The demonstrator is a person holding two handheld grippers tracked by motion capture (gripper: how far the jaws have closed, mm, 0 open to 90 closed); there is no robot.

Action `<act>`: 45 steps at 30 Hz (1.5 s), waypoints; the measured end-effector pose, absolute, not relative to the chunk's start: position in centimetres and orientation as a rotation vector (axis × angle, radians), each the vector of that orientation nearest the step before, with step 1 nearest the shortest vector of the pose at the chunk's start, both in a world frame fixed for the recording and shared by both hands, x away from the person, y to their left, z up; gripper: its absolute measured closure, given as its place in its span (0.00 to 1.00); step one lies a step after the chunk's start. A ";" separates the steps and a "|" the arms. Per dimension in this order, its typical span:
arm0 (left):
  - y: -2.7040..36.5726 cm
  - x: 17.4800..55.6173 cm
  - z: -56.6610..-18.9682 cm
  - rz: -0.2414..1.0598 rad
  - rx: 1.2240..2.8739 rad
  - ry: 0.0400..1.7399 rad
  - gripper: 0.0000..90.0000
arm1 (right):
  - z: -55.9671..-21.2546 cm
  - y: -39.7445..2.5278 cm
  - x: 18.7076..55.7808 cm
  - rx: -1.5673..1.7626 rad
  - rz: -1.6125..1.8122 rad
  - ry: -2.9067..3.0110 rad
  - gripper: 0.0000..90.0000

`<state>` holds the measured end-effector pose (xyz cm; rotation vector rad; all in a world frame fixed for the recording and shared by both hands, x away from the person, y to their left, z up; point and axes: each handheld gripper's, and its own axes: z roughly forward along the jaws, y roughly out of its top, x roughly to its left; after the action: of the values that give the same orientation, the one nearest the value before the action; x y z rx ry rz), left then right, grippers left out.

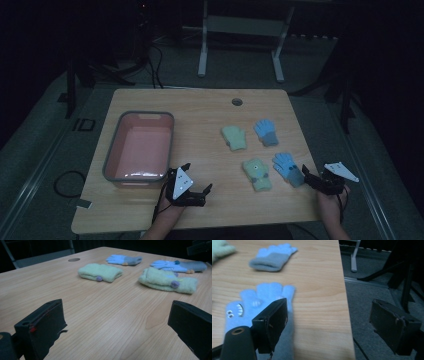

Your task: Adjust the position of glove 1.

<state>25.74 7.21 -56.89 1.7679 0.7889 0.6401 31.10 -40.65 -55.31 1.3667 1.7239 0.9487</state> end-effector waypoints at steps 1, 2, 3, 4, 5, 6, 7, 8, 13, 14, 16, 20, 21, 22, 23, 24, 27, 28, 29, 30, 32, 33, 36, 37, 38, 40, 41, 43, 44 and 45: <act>7.2 25.7 -56.9 0.640 1.768 0.789 0.01 | -55.3 -40.7 31.1 1.367 0.948 1.726 0.17; 7.2 25.7 -56.9 0.645 1.765 0.791 0.01 | -55.3 -40.7 31.1 1.367 0.948 1.726 0.17; 7.2 25.6 -56.9 0.652 1.765 0.790 0.01 | -55.3 -40.7 31.1 1.371 0.949 1.724 0.17; 7.1 25.6 -56.9 0.655 1.766 0.789 0.01 | -55.3 -40.8 31.0 1.374 0.951 1.719 0.17; 7.1 25.5 -56.9 0.661 1.762 0.789 0.01 | -55.3 -40.8 31.1 1.377 0.955 1.722 0.17; 7.1 25.4 -56.9 0.669 1.759 0.790 0.01 | -55.3 -40.8 31.1 1.379 0.954 1.727 0.17; 7.1 25.4 -56.9 0.674 1.755 0.789 0.01 | -55.3 -40.8 31.1 1.380 0.950 1.722 0.17; 7.1 25.4 -56.9 0.675 1.757 0.786 0.01 | -55.3 -40.8 31.2 1.378 0.947 1.726 0.17; 7.1 25.4 -56.9 0.675 1.756 0.789 0.01 | -55.1 -40.6 31.4 1.370 0.942 1.777 0.15; 7.1 25.4 -56.9 0.678 1.755 0.787 0.01 | -55.0 -40.6 31.4 1.375 0.940 1.793 0.15; 7.1 25.3 -56.9 0.680 1.753 0.785 0.01 | -54.6 -40.5 31.7 1.371 0.927 1.835 0.14; 7.1 25.2 -57.0 0.683 1.746 0.782 0.01 | -53.7 -40.1 31.8 1.340 0.901 1.862 0.17; 7.1 25.2 -57.0 0.683 1.746 0.782 0.01 | -53.7 -40.1 31.8 1.340 0.901 1.862 0.17; 7.1 25.2 -57.0 0.687 1.747 0.778 0.01 | -53.3 -40.0 32.0 1.355 0.898 1.886 0.18; 7.1 25.2 -57.0 0.686 1.749 0.776 0.01 | -52.6 -39.6 32.3 1.361 0.934 1.936 0.19; 7.1 25.2 -57.0 0.685 1.750 0.776 0.01 | -52.2 -39.4 32.5 1.360 0.932 1.936 0.21; 7.2 25.3 -57.0 0.678 1.748 0.777 0.01 | -51.1 -38.7 33.2 1.395 0.940 1.941 0.17; 7.2 25.3 -57.0 0.675 1.744 0.776 0.01 | -50.6 -38.5 33.4 1.398 0.961 1.944 0.13; 7.2 25.3 -57.0 0.674 1.744 0.775 0.01 | -50.1 -38.3 33.5 1.390 1.000 1.951 0.13; 7.2 25.3 -57.0 0.675 1.745 0.775 0.01 | -49.6 -38.1 33.7 1.383 1.031 1.960 0.13; 7.1 25.2 -57.0 0.680 1.750 0.770 0.01 | -48.5 -37.6 34.0 1.354 1.054 1.958 0.13; 7.1 25.2 -57.0 0.684 1.753 0.765 0.01 | -48.0 -37.3 34.2 1.329 1.052 1.961 0.13; 7.0 25.2 -57.0 0.689 1.763 0.756 0.01 | -46.6 -36.7 35.0 1.291 1.064 1.971 0.13; 7.0 25.2 -57.0 0.688 1.761 0.757 0.01 | -46.2 -36.5 35.3 1.286 1.065 1.988 0.16; 7.0 25.2 -57.0 0.686 1.759 0.756 0.01 | -45.8 -36.3 35.6 1.275 1.060 1.995 0.16; 7.1 25.2 -57.0 0.676 1.754 0.762 0.01 | -45.3 -35.8 36.1 1.242 1.054 2.010 0.19; 7.1 25.2 -57.0 0.673 1.753 0.765 0.01 | -45.1 -35.4 36.4 1.225 1.042 2.016 0.18; 7.1 25.2 -57.0 0.674 1.753 0.761 0.01 | -44.8 -34.7 36.9 1.190 1.040 2.034 0.19; 7.1 25.2 -57.0 0.678 1.756 0.759 0.01 | -44.7 -34.3 37.2 1.179 1.029 2.041 0.19; 7.1 25.2 -57.0 0.681 1.757 0.755 0.01 | -44.6 -34.0 37.4 1.161 1.027 2.060 0.22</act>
<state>25.19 7.06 -56.96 1.7566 0.7551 0.6809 37.42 -33.97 -44.55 1.1612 2.0596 1.0267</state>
